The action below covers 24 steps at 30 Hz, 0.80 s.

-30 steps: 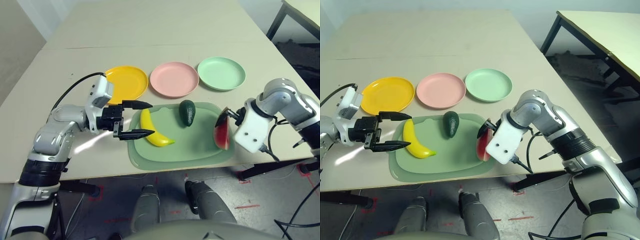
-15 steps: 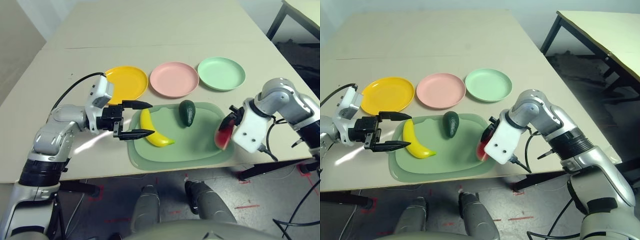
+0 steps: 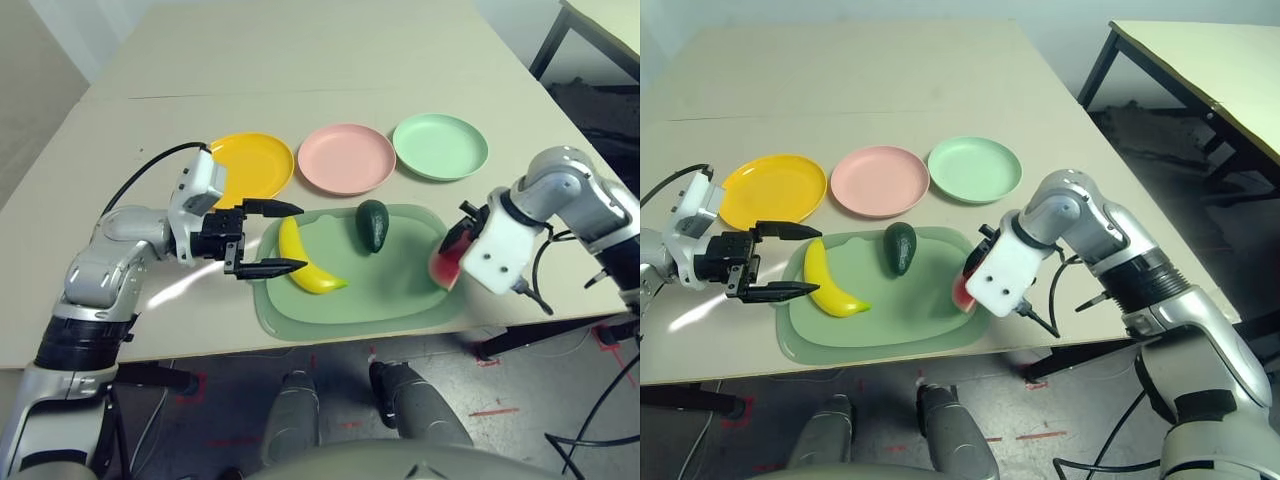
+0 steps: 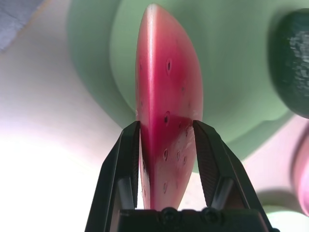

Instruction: Place the fruits into color-matched plates.

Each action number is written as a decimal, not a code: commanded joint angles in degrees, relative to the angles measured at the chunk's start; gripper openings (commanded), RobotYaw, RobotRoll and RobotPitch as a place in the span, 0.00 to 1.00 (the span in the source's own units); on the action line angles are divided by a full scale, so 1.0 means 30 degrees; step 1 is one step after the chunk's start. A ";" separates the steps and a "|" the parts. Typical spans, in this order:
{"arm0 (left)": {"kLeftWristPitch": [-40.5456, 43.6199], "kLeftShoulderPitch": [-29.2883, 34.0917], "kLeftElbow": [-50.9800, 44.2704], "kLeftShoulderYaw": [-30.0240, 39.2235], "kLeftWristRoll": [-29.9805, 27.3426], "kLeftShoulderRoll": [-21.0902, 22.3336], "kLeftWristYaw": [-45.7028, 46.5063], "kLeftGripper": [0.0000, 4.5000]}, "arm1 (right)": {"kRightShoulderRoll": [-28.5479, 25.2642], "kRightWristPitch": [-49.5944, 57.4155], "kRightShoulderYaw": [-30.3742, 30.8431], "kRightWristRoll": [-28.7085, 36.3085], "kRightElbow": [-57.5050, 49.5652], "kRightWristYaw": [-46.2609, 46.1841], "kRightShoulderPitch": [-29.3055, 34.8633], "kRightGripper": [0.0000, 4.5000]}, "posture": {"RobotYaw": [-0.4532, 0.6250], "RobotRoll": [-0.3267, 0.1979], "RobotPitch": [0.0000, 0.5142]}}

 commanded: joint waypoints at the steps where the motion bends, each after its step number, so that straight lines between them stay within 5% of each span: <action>1: -0.0128 0.0397 -0.0045 -0.0126 0.0190 -0.0021 0.0038 1.00 | -0.0436 0.0703 0.0813 0.0981 -0.0679 0.0104 -0.0347 0.38 | 0.37 0.62 0.31; 12: 0.0182 0.0772 -0.0617 0.0688 -0.0483 -0.0663 0.1587 1.00 | 0.0868 0.1435 0.0502 0.0543 0.2844 0.0103 -0.3784 0.38 | 0.37 0.62 0.31; 24: 0.2015 0.1335 -0.2662 0.1112 0.0092 -0.1702 0.6781 1.00 | 0.6499 -0.1369 0.0011 -0.3008 1.3375 -0.5647 -0.9199 0.38 | 0.37 0.62 0.32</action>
